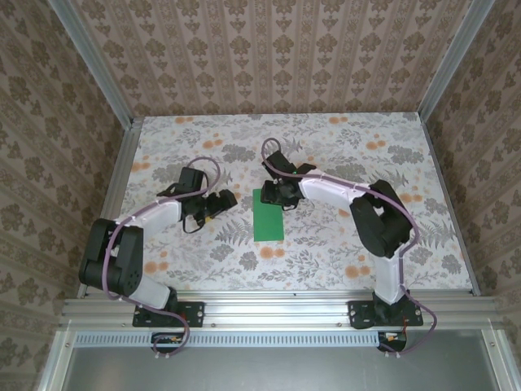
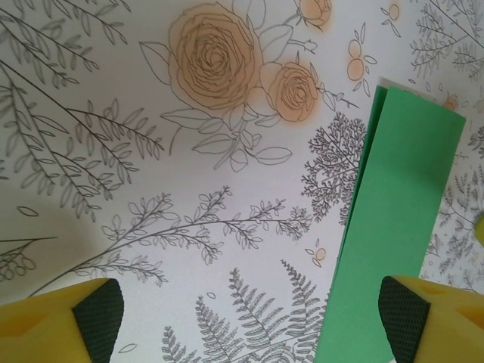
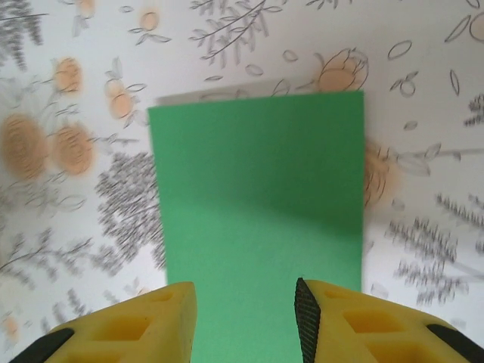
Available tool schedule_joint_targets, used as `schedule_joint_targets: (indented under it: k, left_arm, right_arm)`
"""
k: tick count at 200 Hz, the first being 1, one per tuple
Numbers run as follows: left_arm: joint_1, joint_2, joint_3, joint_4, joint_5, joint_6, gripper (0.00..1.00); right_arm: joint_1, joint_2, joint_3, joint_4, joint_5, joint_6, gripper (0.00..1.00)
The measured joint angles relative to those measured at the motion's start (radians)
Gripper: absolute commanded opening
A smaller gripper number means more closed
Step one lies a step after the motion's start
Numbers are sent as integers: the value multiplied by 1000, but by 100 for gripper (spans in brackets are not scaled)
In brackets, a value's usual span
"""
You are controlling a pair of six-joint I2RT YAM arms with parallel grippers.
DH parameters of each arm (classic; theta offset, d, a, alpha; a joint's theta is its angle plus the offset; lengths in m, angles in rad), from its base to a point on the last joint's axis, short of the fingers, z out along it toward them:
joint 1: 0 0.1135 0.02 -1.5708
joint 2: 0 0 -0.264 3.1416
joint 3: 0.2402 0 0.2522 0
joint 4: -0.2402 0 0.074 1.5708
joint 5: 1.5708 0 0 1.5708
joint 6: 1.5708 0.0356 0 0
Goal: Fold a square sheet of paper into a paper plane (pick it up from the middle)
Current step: Rotate the paper at the center of the table, then fold the triangle a second time at the center of the table.
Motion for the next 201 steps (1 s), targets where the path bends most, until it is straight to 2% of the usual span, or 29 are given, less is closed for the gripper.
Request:
schedule_joint_targets:
  k: [40, 130, 171, 201]
  left_arm:
    - [-39, 0, -4, 7, 39, -5, 86]
    - [-144, 86, -53, 168, 224, -109, 68]
    - [-179, 129, -60, 207, 300, -143, 66]
    - [-185, 137, -60, 214, 313, -149, 65]
  right_arm:
    - [-45, 86, 18, 0, -36, -24, 42]
    - [-77, 97, 22, 19, -88, 13, 39]
    - [-86, 103, 21, 41, -96, 58, 39]
    - [-90, 105, 21, 45, -101, 82, 39]
